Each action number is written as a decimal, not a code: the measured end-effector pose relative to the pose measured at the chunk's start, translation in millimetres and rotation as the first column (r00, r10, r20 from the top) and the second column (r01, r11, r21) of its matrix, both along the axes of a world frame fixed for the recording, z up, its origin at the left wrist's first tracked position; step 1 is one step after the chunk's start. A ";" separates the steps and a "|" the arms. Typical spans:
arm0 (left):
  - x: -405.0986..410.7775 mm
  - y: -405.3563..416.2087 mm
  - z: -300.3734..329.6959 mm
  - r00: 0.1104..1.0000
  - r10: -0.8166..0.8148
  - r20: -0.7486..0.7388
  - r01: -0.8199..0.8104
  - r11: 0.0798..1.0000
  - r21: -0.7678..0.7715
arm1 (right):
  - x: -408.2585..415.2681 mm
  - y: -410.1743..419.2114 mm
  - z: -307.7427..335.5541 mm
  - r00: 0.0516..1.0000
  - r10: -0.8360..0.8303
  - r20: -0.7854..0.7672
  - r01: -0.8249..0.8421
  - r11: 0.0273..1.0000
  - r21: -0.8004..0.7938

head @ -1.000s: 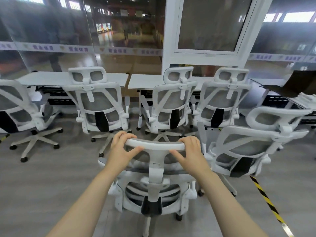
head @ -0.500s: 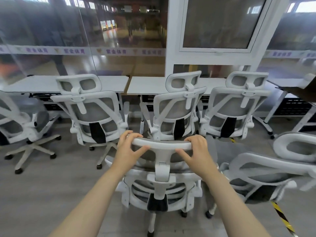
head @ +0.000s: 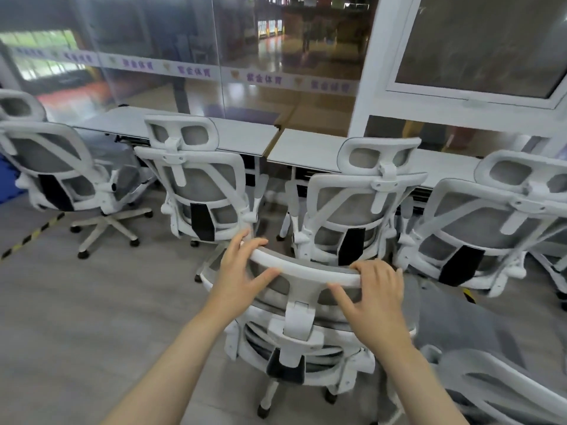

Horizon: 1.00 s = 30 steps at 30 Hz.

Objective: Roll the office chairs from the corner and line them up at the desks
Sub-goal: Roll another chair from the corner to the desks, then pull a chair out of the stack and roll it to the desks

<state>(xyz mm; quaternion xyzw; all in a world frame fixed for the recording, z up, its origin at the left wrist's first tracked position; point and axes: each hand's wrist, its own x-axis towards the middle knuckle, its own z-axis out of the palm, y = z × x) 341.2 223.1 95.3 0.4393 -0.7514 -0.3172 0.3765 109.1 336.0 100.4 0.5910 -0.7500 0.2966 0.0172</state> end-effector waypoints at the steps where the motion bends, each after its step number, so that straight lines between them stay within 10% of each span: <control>1: 1.9 4.0 0.3 0.999 0.022 0.025 -0.022 1.000 -0.011 | 2.7 -1.7 2.8 1.000 0.014 -0.020 -0.013 1.000 0.007; 14: 173.2 59.2 -54.3 0.801 0.316 0.509 -0.312 0.945 -0.096 | 148.6 -59.5 15.3 0.886 0.304 -0.349 -0.299 0.952 0.069; 30: 556.0 310.5 -48.2 0.295 0.627 0.721 -0.782 0.592 -0.194 | 569.9 -18.2 -1.1 0.570 0.799 -0.192 -0.762 0.602 0.241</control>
